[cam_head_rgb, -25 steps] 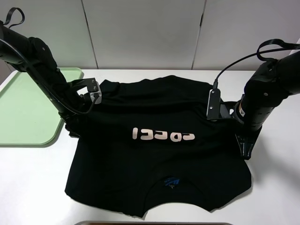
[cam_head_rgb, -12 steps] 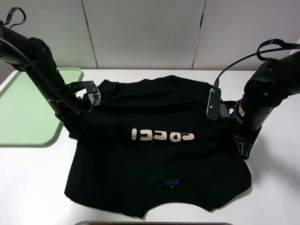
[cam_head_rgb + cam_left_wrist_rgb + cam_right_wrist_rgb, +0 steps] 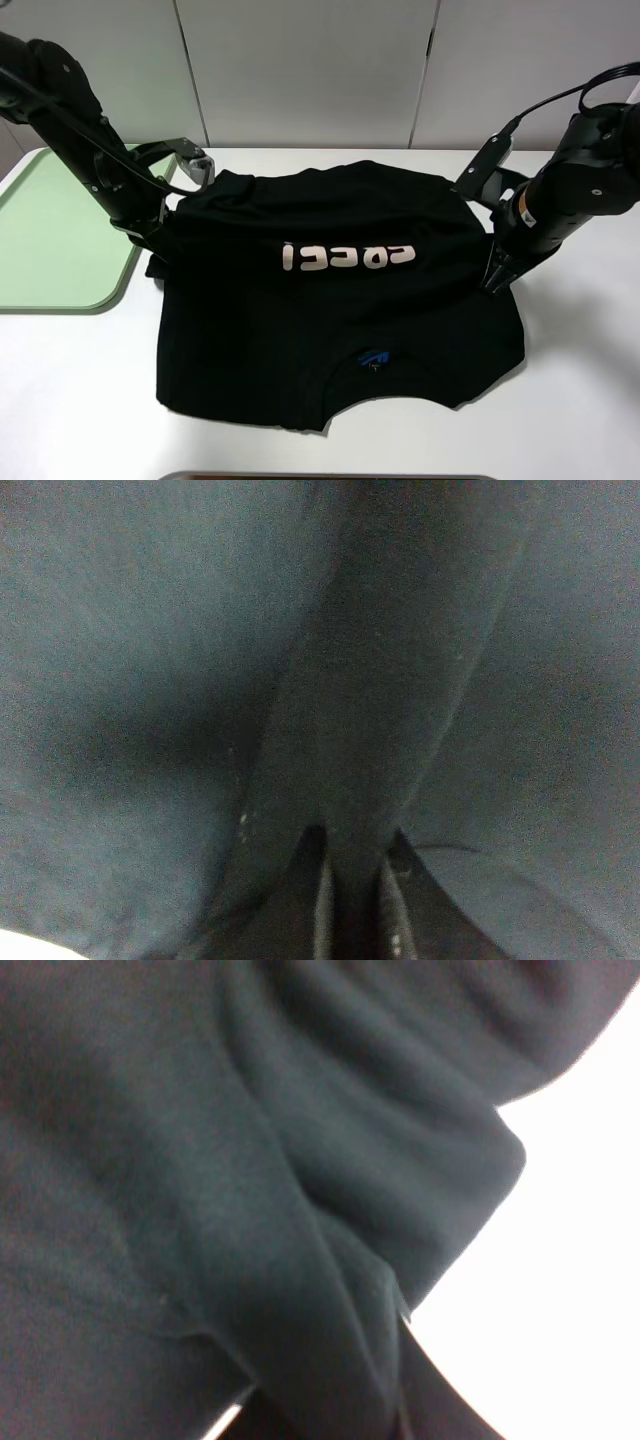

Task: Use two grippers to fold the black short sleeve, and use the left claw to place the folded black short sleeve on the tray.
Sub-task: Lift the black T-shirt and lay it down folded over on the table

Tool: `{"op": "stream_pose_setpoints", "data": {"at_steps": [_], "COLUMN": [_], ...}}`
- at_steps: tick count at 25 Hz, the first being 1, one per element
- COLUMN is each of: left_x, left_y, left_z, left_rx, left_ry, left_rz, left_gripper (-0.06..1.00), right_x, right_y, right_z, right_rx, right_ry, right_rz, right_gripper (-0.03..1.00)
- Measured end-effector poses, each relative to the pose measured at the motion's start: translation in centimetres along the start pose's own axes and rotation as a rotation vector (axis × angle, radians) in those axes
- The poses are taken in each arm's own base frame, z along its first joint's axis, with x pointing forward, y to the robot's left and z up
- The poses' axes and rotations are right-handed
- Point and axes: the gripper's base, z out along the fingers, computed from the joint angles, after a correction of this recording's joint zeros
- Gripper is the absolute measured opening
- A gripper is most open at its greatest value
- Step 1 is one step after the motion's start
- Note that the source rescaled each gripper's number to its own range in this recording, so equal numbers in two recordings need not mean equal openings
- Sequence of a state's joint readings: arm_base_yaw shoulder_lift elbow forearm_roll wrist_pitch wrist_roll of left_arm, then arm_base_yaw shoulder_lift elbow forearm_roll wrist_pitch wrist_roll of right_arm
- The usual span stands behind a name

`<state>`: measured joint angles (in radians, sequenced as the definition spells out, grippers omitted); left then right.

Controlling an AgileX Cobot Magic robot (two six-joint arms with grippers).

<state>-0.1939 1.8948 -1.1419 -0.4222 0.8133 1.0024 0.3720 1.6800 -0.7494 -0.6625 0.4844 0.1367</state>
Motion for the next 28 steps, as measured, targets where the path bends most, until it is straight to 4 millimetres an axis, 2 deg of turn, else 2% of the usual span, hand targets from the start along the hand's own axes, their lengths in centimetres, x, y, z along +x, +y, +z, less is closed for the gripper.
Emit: {"op": "stream_pose_setpoints", "data": {"at_steps": [2,3,7,9,12,13,14,15,18,19,21,22,23,28], "left_x": [-0.4,-0.4,-1.1,-1.1,-0.7,-0.7,-0.1,-0.1,1.3,2.6,4.0,4.8,5.6,9.0], "left_y": [-0.7,-0.7,-3.0,-4.1,-6.4,-6.4,-8.3,-8.3,-11.9,-14.6,-17.0,-18.2,-19.3,-23.7], "left_z": [-1.2,-1.2,-4.6,-6.1,-9.5,-9.5,-12.1,-12.1,-16.5,-19.3,-21.5,-22.5,-23.4,-25.8], "left_rx": [0.002,0.002,0.041,0.047,0.028,0.028,-0.005,-0.005,-0.095,-0.166,-0.232,-0.267,-0.297,-0.393], "left_ry": [-0.047,-0.047,-0.161,-0.19,-0.25,-0.25,-0.304,-0.304,-0.435,-0.538,-0.625,-0.674,-0.716,-0.861], "left_rz": [-0.011,-0.011,-0.081,-0.084,-0.049,-0.049,-0.013,-0.013,0.054,0.106,0.152,0.175,0.196,0.279], "left_gripper": [0.02,0.02,0.02,0.02,0.02,0.02,0.02,0.02,0.02,0.02,0.02,0.02,0.02,0.02], "right_x": [0.0,0.1,0.6,1.1,1.9,2.3,2.9,3.4,5.5,6.3,8.0,8.8,8.8,12.4], "right_y": [-0.6,-0.8,-1.8,-2.4,-3.2,-3.5,-3.7,-3.8,-3.9,-3.8,-3.5,-3.5,-3.5,-4.2], "right_z": [-1.5,-2.0,-4.7,-6.7,-10.4,-11.8,-13.3,-14.5,-18.7,-20.2,-23.0,-24.4,-24.4,-31.7], "right_rx": [0.03,0.04,0.087,0.12,0.168,0.187,0.206,0.224,0.283,0.304,0.347,0.368,0.368,0.472], "right_ry": [-0.031,-0.042,-0.079,-0.124,-0.238,-0.285,-0.331,-0.366,-0.52,-0.58,-0.693,-0.751,-0.751,-1.019], "right_rz": [0.097,0.121,0.183,0.209,0.26,0.279,0.298,0.311,0.331,0.332,0.316,0.314,0.314,0.35], "right_gripper": [0.01,0.01,0.01,0.01,0.01,0.01,0.01,0.01,0.01,0.01,0.01,0.01,0.01,0.01]}}
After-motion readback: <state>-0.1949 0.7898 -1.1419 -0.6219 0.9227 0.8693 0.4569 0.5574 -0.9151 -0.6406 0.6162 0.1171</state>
